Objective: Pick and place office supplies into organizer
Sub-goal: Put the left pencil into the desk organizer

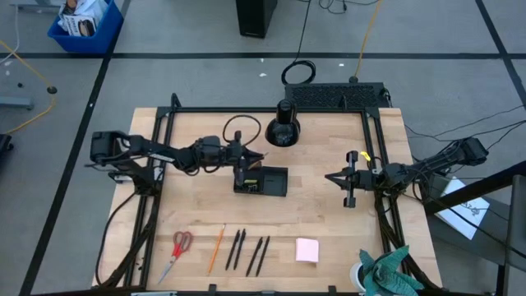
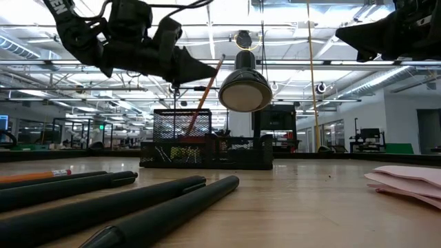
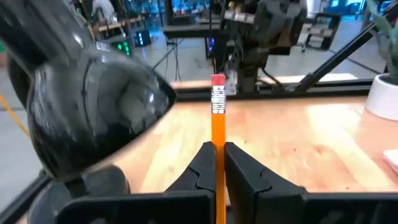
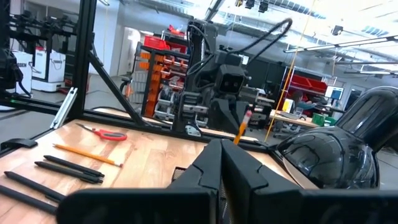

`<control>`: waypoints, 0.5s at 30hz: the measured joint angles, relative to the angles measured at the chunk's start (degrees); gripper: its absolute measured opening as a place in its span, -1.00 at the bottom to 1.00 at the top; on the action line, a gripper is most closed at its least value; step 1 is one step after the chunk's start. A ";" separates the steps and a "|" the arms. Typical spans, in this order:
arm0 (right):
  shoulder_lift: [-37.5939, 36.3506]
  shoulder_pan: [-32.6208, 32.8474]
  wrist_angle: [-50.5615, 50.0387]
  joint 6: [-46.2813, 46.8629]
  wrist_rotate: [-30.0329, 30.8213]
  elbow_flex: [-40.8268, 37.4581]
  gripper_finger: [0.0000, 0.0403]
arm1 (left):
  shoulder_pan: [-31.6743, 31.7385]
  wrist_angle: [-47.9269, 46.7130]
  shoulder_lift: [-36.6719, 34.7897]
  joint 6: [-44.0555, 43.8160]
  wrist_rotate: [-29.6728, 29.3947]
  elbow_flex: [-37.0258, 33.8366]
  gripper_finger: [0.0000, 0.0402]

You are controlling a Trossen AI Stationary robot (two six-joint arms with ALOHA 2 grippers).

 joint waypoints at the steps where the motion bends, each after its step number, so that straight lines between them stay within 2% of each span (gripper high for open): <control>1: -0.01 -0.01 -0.04 0.02 0.00 0.01 -0.98 | 0.08 -0.38 0.26 -0.15 -0.09 0.00 -0.95; 15: -0.01 0.01 -0.40 0.15 0.00 0.00 -0.98 | 0.12 -2.94 3.57 -2.16 -1.45 0.01 -0.85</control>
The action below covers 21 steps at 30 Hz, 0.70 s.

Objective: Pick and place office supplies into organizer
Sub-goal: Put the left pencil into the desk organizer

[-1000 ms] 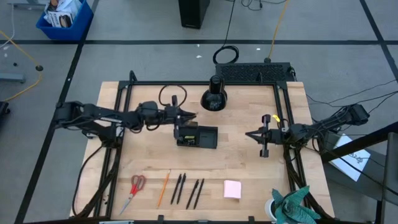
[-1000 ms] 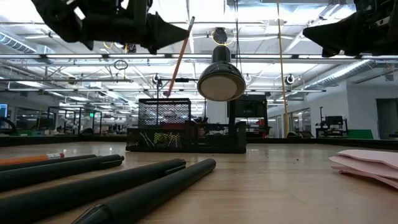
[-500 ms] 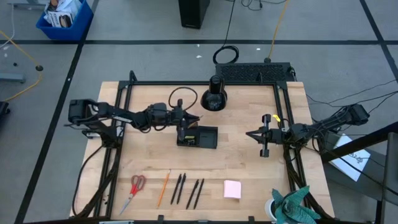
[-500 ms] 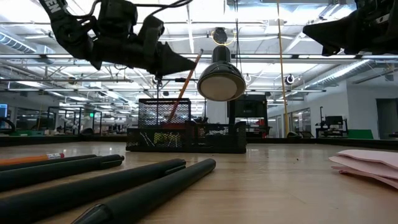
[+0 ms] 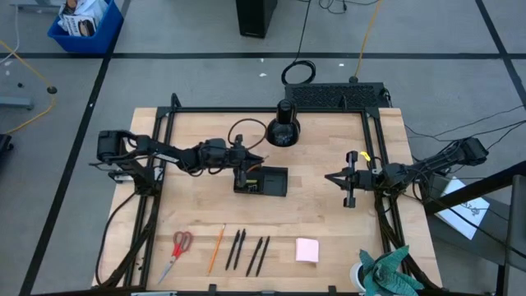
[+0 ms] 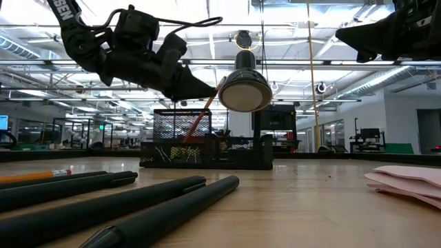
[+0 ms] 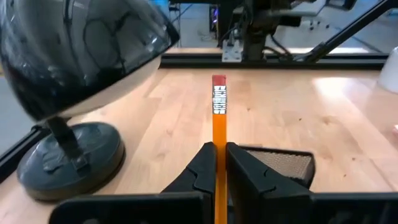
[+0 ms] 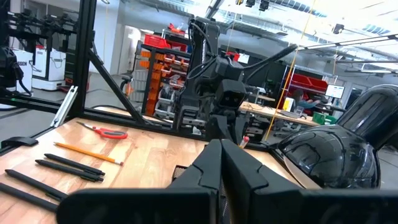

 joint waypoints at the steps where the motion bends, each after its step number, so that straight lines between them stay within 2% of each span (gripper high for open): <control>1: 0.01 -0.02 0.00 0.00 0.00 0.00 -0.98 | 0.00 -0.57 0.00 -0.01 -0.45 0.01 -0.85; 7: 0.01 -0.02 0.00 -0.11 0.00 0.00 -0.98 | 0.26 -3.93 0.00 -0.44 -2.12 0.01 -0.85; 21: -0.01 -0.01 0.00 -0.04 0.00 0.00 -0.98 | 0.26 -3.30 0.00 -5.40 -2.10 0.03 -0.83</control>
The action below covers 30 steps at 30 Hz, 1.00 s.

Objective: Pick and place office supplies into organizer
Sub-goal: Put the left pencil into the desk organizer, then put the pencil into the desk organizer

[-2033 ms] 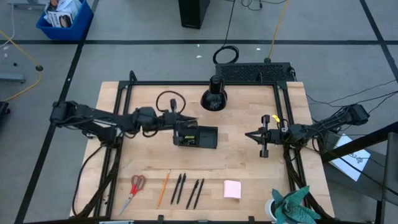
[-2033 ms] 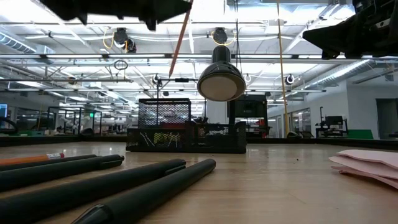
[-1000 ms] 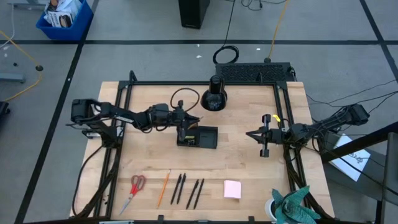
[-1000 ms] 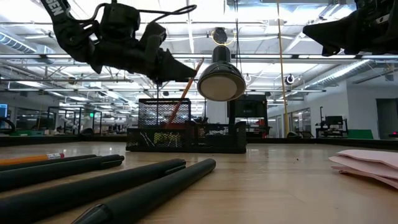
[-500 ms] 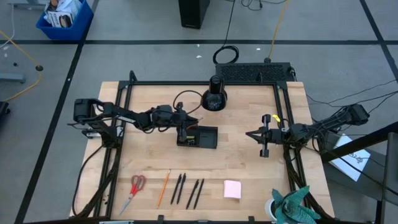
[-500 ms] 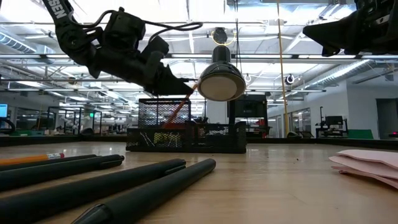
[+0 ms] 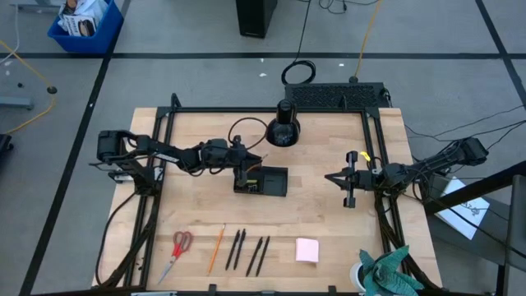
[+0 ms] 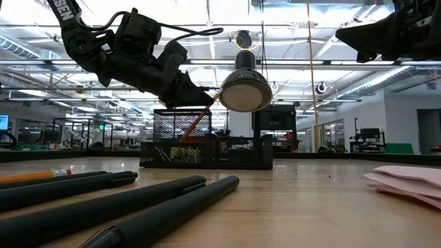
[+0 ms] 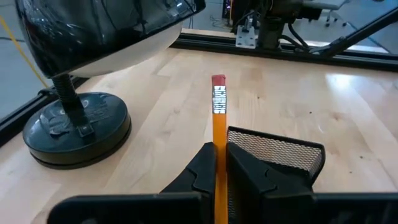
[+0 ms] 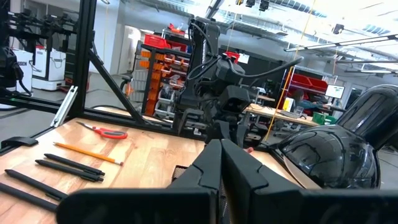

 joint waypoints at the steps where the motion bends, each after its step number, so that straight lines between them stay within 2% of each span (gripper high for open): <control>1: 0.00 -0.01 0.00 0.02 0.00 0.00 -0.98 | 0.00 0.00 0.00 -0.20 0.18 0.00 -0.82; 14: 0.00 -0.01 0.02 0.02 0.00 0.02 -0.98 | -0.43 -0.42 -0.55 -0.79 0.36 0.02 -0.39; 17: 0.00 0.00 0.02 0.01 -0.02 0.01 -0.98 | -2.01 -5.78 -3.93 0.13 -1.89 1.70 -0.37; 21: -0.02 0.01 -0.71 0.02 -0.03 0.00 -0.98 | -6.73 -30.86 -10.69 -0.86 -12.50 9.88 -0.37; 24: 0.07 0.01 -1.20 0.04 0.00 0.00 -0.98 | -12.76 -55.29 -12.41 -7.46 -21.63 18.62 -0.37; 27: 0.26 0.01 -1.39 0.51 -0.02 0.02 -0.98 | -19.58 -74.98 -12.08 -21.45 -27.39 25.27 -0.37; 30: 0.32 0.01 -1.72 1.65 -0.02 0.02 -0.98 | -26.09 -86.53 -10.61 -40.91 -27.68 28.38 -0.37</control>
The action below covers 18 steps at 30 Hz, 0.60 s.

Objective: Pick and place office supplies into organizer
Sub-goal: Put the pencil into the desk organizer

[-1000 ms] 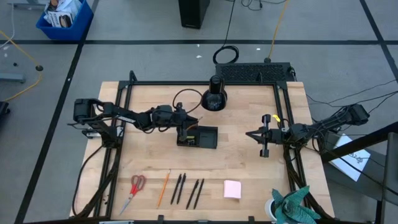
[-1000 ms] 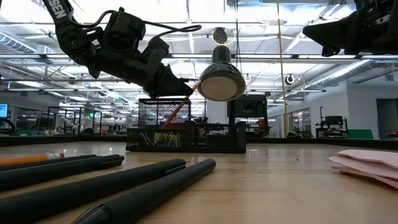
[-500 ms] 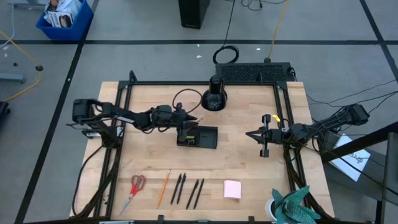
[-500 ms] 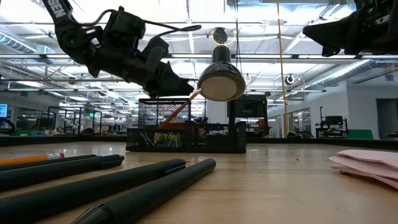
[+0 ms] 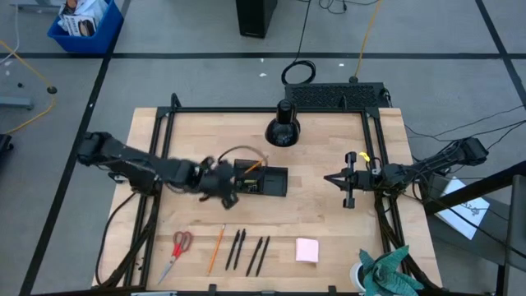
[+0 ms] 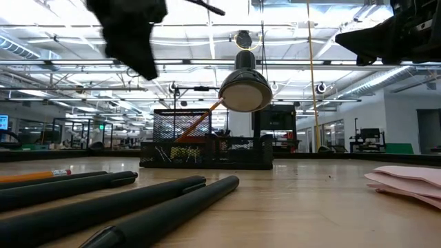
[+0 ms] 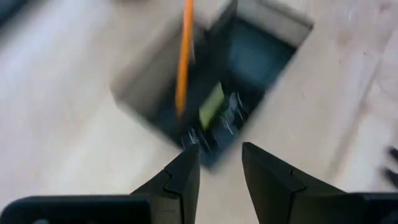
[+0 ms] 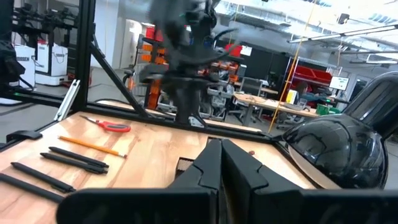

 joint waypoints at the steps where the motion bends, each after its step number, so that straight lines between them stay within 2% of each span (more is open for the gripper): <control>1: 0.08 0.00 -0.06 0.10 0.00 -0.02 -0.98 | -2.12 -2.95 0.14 -5.74 0.35 0.03 -0.37; 4: 0.13 0.00 -0.32 0.97 0.00 -0.02 -0.98 | -7.93 -3.45 1.98 -18.48 2.54 -0.79 -0.37; 8: 0.20 0.00 -0.35 2.24 0.00 0.00 -0.98 | -13.89 -2.49 6.78 -28.32 7.97 -2.57 -0.37; 12: 0.31 0.00 -0.29 2.51 0.00 -0.01 -0.98 | -16.86 -1.62 12.64 -32.44 9.97 -2.52 -0.37; 18: 0.33 0.00 0.07 2.48 0.00 -0.01 -0.98 | -16.62 1.11 18.84 -37.44 15.64 -2.42 -0.37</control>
